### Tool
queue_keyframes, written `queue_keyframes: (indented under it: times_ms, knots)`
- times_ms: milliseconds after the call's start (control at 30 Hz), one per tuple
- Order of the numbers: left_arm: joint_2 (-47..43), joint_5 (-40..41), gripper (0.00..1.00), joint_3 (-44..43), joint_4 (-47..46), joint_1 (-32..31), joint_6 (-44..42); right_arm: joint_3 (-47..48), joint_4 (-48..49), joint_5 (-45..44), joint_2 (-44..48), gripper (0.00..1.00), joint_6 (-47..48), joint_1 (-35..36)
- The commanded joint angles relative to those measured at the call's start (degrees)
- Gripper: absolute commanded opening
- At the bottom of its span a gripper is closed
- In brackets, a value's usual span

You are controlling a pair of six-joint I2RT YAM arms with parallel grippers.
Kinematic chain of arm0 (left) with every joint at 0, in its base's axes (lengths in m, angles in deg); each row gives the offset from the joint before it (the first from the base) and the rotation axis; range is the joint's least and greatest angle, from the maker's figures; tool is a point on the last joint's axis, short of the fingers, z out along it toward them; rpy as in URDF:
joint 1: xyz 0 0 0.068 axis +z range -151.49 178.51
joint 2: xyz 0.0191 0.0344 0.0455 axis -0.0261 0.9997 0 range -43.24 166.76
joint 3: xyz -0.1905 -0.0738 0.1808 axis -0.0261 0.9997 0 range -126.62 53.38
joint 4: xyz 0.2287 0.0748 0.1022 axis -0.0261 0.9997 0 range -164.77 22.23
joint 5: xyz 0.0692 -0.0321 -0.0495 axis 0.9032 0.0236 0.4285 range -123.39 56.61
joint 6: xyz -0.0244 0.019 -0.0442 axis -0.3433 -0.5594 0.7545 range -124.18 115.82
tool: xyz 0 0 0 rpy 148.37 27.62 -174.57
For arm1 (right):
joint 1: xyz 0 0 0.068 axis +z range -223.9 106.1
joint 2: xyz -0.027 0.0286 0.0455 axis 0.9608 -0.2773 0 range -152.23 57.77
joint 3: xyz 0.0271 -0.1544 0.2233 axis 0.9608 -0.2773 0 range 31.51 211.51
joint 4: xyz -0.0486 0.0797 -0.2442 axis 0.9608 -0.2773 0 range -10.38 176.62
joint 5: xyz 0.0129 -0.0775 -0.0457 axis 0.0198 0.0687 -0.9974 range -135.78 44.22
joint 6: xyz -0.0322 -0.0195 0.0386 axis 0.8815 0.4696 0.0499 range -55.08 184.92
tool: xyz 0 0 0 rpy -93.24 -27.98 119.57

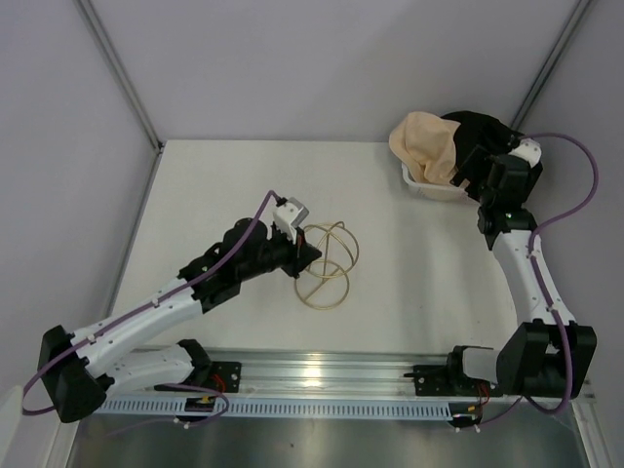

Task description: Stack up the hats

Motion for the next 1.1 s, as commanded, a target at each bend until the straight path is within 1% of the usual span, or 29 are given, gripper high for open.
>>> queue_keyframes:
  times_ms: [0, 67, 133, 167, 200, 233, 267, 300, 333, 367, 400, 433, 467, 500, 533, 600, 633, 667, 733, 833, 867, 900, 967, 1000, 1033, 1067]
  knots:
    - [-2.6, 2.3, 0.01, 1.8, 0.2, -1.4, 2.3, 8.0, 3.0, -5.1, -1.8, 0.99, 0.4, -1.0]
    - [-2.9, 2.6, 0.01, 1.9, 0.7, -1.4, 1.9, 10.9, 2.8, -5.8, -4.4, 0.99, 0.2, -2.0]
    - [-3.2, 3.7, 0.01, 1.6, 2.7, -1.4, 1.7, 15.3, 2.4, -4.5, -6.4, 0.99, -0.4, -2.9]
    - [-3.3, 4.1, 0.06, 1.2, 3.3, -1.4, 1.4, 16.3, 2.9, -1.5, -8.1, 0.99, -0.4, -3.3]
    - [-3.5, 5.0, 0.19, 0.5, 4.0, -1.4, 1.4, 17.2, 5.8, 0.6, -9.0, 0.99, 0.7, -3.5]
    - [-3.9, 4.8, 0.38, 0.2, 5.8, -1.4, 1.4, 17.1, 8.3, 4.1, -9.9, 0.99, 2.3, -3.4]
    - [-4.1, 4.4, 0.50, -1.1, 6.9, -1.4, 0.8, 16.7, 11.9, 13.7, -12.0, 0.99, 6.0, -3.4]
    - [-4.2, 3.5, 0.63, -2.5, 7.8, -1.4, -0.1, 16.9, 16.4, 17.6, -13.5, 0.99, 7.3, -3.3]
    - [-4.5, 2.1, 0.96, -4.1, 9.9, -1.3, -0.4, 18.4, 16.9, 21.3, -15.4, 1.00, 7.5, -3.3]
    - [-5.3, 2.0, 0.99, -4.7, 11.0, -1.4, -0.4, 20.5, 14.7, 22.5, -20.0, 0.99, 7.2, -3.3]
    - [-5.8, 1.9, 0.99, -6.5, 12.1, -1.4, -0.4, 23.1, 13.0, 23.4, -22.7, 0.99, 7.1, -3.3]
    - [-6.6, 2.3, 0.99, -8.3, 13.1, -1.3, -0.4, 28.5, 11.1, 25.3, -25.2, 0.98, 7.1, -3.3]
    - [-8.5, 2.6, 1.00, -9.0, 14.3, -1.3, -0.6, 31.0, 7.2, 26.1, -30.1, 0.97, 7.2, -3.2]
    - [-9.6, 3.3, 1.00, -10.6, 14.8, -1.3, -0.9, 33.3, 5.8, 26.4, -32.4, 0.95, 7.4, -3.2]
    - [-10.5, 4.9, 1.00, -10.8, 15.0, -0.9, -1.0, 36.9, 4.6, 26.8, -34.5, 0.91, 7.5, -3.0]
    - [-12.6, 5.6, 0.99, -11.5, 15.1, -0.4, -2.4, 39.6, 2.3, 26.9, -39.3, 0.85, 8.7, -2.8]
    - [-12.8, 6.2, 1.00, -11.6, 15.2, -0.1, -2.8, 41.0, 2.0, 25.4, -40.4, 0.82, 8.9, -2.4]
    - [-12.9, 8.4, 0.99, -11.8, 15.8, 0.0, -3.2, 41.3, 1.8, 24.1, -41.2, 0.82, 9.1, -2.2]
    - [-12.4, 9.9, 0.99, -11.8, 16.2, 0.5, -3.3, 41.7, 1.9, 22.9, -42.9, 0.80, 10.3, -1.7]
    - [-11.3, 12.3, 1.00, -10.0, 15.2, 1.0, -3.3, 42.1, 2.2, 23.4, -44.3, 0.69, 10.9, -1.5]
    - [-11.0, 13.8, 0.99, -9.8, 15.0, 1.2, -2.7, 42.3, 2.2, 23.4, -44.5, 0.62, 10.9, -1.4]
    - [-10.0, 14.2, 1.00, -9.6, 15.0, 1.4, -2.5, 42.5, 2.1, 23.3, -44.9, 0.44, 11.1, -1.4]
    - [-9.3, 15.1, 0.99, -9.8, 15.3, 1.6, -1.8, 43.4, 0.9, 23.0, -45.2, 0.26, 11.8, -1.4]
    - [-9.0, 16.2, 0.99, -9.8, 15.8, 1.8, -1.7, 44.8, 0.3, 23.0, -45.3, 0.19, 11.9, -1.3]
    - [-8.5, 17.2, 1.00, -10.0, 16.0, 2.1, -1.4, 45.7, -0.6, 23.5, -45.0, 0.01, 12.1, -1.3]
    - [-8.3, 18.3, 0.99, -10.5, 16.2, 2.4, -0.4, 46.6, -2.5, 24.2, -44.6, 0.00, 12.3, -1.1]
